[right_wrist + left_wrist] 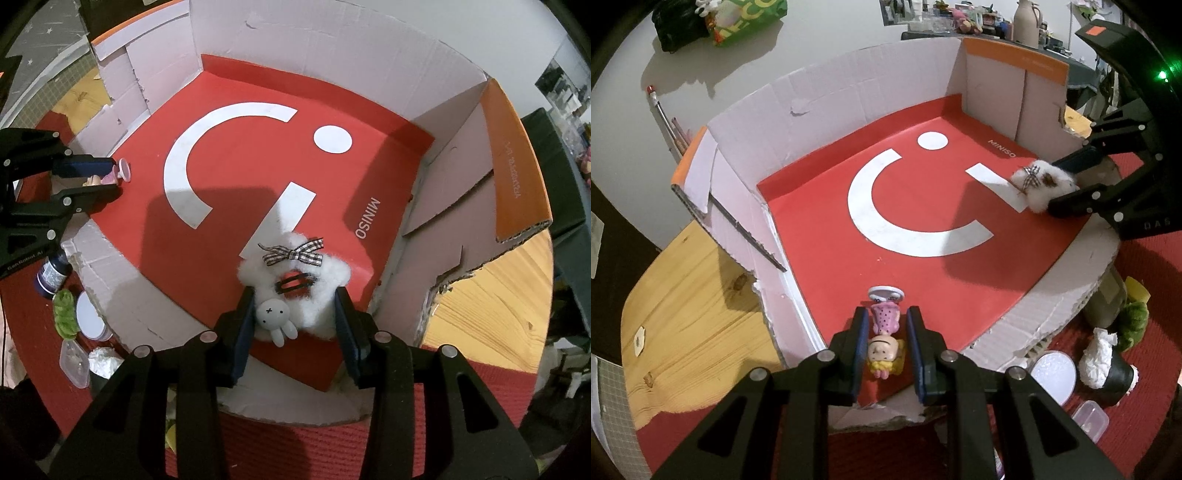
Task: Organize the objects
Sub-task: 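Carry doll and plush star into the box and open both tools, then withdraw both tools from the box back toward the remaining items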
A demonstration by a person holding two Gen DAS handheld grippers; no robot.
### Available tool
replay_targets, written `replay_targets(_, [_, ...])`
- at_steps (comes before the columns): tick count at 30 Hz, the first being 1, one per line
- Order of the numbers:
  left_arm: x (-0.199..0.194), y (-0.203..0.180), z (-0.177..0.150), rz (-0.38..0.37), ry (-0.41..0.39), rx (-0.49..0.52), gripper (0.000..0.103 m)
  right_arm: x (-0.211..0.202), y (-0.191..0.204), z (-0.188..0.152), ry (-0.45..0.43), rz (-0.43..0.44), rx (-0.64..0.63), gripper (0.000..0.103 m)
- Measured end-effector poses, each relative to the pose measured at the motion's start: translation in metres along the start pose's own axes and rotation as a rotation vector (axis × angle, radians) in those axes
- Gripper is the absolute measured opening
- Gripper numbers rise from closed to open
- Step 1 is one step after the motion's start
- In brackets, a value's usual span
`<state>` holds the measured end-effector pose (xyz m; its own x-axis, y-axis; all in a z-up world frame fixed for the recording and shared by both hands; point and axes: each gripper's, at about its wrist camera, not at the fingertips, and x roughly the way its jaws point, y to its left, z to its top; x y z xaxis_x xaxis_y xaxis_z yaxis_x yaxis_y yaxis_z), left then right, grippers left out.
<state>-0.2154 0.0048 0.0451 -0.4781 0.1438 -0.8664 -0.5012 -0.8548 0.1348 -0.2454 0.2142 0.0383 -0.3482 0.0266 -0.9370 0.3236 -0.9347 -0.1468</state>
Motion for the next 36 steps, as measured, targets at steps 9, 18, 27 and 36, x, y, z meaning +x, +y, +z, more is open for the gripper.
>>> replay_targets(9, [0.0,0.0,-0.001,-0.002,-0.004,-0.005,0.022,-0.002,0.0,-0.002,0.012,-0.004,-0.002,0.041])
replay_targets(18, [-0.002,0.0,0.0,-0.004,-0.004,-0.016,0.024,-0.007,-0.001,-0.004,0.02,0.0,-0.004,0.044])
replay_targets(27, [-0.007,0.0,0.001,-0.018,-0.011,-0.028,0.03,-0.015,-0.001,-0.005,0.02,-0.021,-0.017,0.054])
replay_targets(36, [-0.017,0.001,0.0,-0.033,-0.034,-0.056,0.038,-0.036,-0.009,-0.009,-0.014,-0.024,0.007,0.06])
